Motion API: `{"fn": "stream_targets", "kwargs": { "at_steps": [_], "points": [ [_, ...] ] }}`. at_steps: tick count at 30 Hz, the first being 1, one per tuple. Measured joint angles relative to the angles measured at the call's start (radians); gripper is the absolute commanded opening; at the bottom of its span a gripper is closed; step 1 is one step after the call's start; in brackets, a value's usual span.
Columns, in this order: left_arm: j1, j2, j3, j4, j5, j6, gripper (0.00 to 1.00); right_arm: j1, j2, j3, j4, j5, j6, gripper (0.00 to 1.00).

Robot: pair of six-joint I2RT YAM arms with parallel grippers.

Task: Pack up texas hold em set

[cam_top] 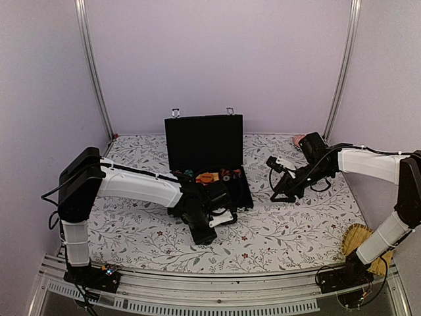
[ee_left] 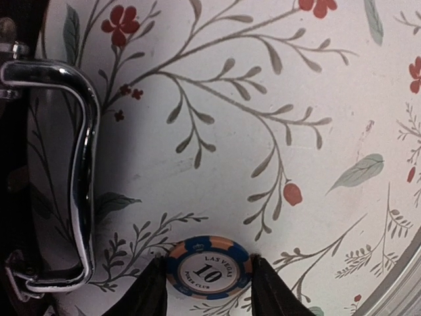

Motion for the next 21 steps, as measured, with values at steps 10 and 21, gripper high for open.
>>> {"fn": "stream_targets", "kwargs": {
  "at_steps": [10, 21],
  "points": [
    [0.000, 0.003, 0.019, -0.040, 0.004, 0.001, 0.24, 0.000, 0.000, 0.000, 0.000, -0.001, 0.000, 0.60],
    [0.010, -0.152, 0.041, -0.150, -0.092, -0.024, 0.25, 0.000, 0.005, 0.000, 0.000, -0.002, 0.000, 0.60]
  ]
}}
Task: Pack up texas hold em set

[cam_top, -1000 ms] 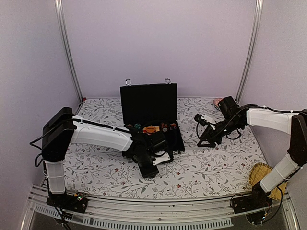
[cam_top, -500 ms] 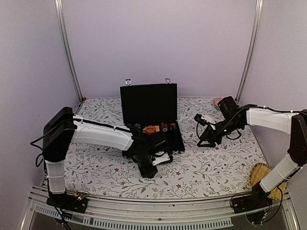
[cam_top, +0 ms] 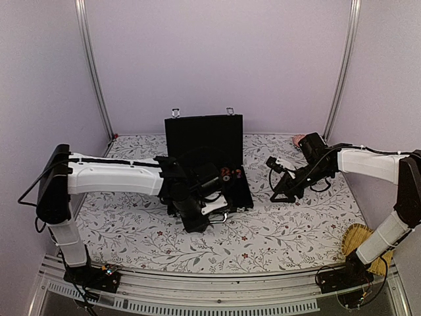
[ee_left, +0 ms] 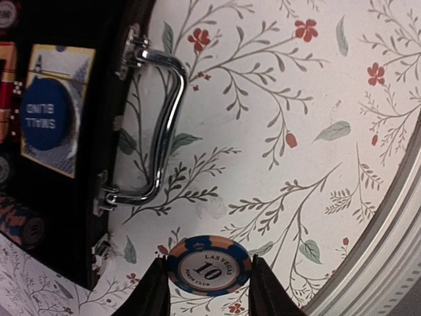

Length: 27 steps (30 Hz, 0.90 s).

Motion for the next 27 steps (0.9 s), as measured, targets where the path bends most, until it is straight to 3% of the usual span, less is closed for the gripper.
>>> {"fn": "stream_targets", "kwargs": {
  "at_steps": [6, 15, 23, 27],
  "points": [
    [0.069, -0.122, 0.003, 0.003, -0.090, -0.003, 0.25, 0.000, 0.008, 0.000, 0.000, -0.001, 0.000, 0.60],
    [0.235, -0.103, -0.075, 0.090, -0.170, 0.017, 0.26, 0.000, 0.008, 0.000, -0.001, -0.001, 0.000, 0.60],
    [0.258, -0.064, -0.086, 0.165, -0.170, 0.026, 0.38, 0.000, 0.008, 0.000, -0.001, -0.001, 0.000, 0.60],
    [0.265, -0.060, -0.068, 0.195, -0.134, -0.024, 0.38, 0.000, 0.009, 0.000, -0.001, -0.002, 0.000, 0.60]
  ]
}}
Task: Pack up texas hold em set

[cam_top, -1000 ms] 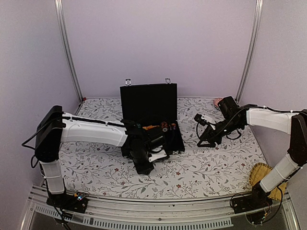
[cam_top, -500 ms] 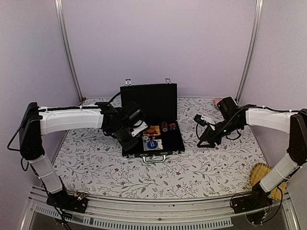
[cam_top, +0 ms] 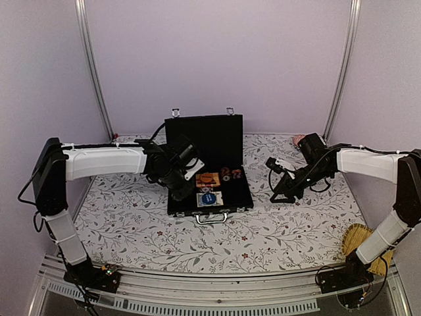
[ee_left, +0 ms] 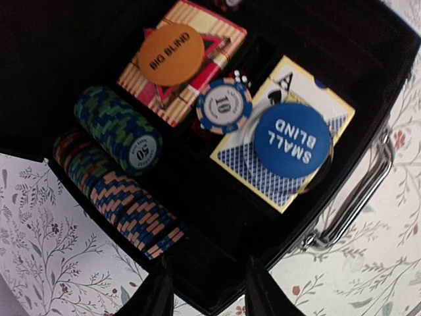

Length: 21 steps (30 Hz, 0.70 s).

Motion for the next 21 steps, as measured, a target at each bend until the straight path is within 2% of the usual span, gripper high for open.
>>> {"fn": "stream_targets", "kwargs": {
  "at_steps": [8, 12, 21],
  "points": [
    [0.039, 0.101, 0.142, 0.074, 0.065, -0.245, 0.40, 0.000, 0.015, 0.003, -0.004, -0.009, 0.001, 0.60],
    [0.053, 0.177, 0.178, 0.099, 0.106, -0.354, 0.45, 0.000, 0.036, 0.042, -0.014, -0.022, 0.004, 0.59],
    [0.062, 0.304, 0.258, 0.077, 0.146, -0.450, 0.49, 0.000, 0.077, 0.057, -0.017, -0.037, 0.007, 0.59]
  ]
}}
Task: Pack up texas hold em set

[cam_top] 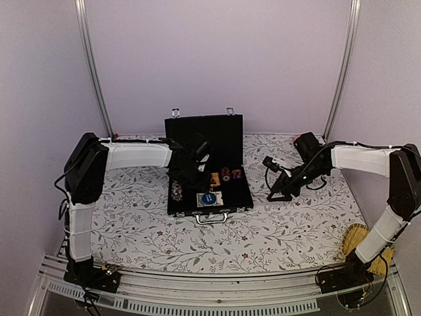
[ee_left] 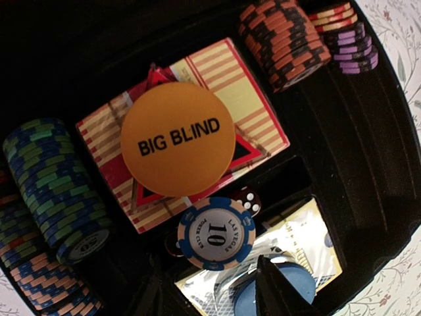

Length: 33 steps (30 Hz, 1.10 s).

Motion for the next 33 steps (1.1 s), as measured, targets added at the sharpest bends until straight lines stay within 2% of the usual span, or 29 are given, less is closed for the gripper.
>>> {"fn": "stream_targets", "kwargs": {
  "at_steps": [13, 26, 33],
  "points": [
    [0.001, 0.106, 0.139, -0.065, -0.032, -0.056, 0.50, 0.000, 0.000, 0.000, 0.000, -0.010, 0.000, 0.59],
    [0.001, 0.118, 0.148, -0.099, -0.065, -0.064, 0.48, 0.000, 0.001, 0.000, 0.000, -0.012, -0.004, 0.59],
    [0.011, 0.090, 0.098, -0.093, -0.090, -0.072, 0.48, 0.000, 0.001, 0.000, 0.000, -0.012, -0.004, 0.59]
  ]
}}
